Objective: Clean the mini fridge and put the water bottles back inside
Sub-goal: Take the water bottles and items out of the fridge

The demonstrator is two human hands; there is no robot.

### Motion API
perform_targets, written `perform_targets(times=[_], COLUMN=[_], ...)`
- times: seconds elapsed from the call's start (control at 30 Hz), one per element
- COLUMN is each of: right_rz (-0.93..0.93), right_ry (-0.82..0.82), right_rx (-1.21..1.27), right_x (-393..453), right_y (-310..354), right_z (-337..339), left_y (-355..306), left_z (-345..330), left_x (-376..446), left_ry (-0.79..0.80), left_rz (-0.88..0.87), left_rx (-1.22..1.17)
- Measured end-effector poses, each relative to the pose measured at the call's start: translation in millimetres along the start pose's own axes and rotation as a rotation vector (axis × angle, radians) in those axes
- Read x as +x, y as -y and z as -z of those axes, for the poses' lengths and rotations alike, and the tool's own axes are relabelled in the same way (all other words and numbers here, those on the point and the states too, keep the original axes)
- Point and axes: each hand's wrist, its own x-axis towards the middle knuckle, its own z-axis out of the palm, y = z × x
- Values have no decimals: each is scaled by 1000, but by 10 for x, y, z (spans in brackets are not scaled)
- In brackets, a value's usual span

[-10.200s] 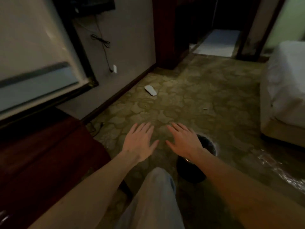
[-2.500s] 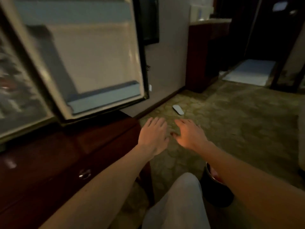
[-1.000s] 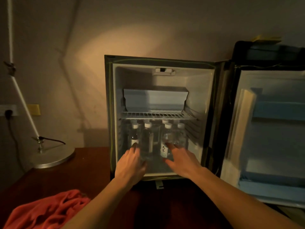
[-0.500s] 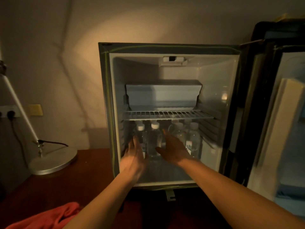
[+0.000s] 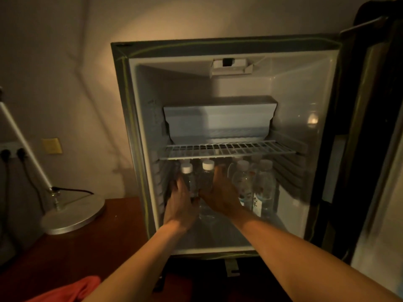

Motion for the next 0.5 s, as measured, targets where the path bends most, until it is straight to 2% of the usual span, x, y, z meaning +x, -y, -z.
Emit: perform_targets(times=[0.17,0.27,0.5], right_rz=[59,29,-6], right_ry=[-12,15,116], right_rx=[-12,-34,-106], right_x=[-122,-243,-666], right_y=[14,15,146], right_z=[84,172,466], left_y=[-9,-74,-229], left_z=[44,106,376], left_x=[-60,-211,-745], left_ry=[16,56,69], left_rz=[-13,-10,-121], left_rx=[19,82,87])
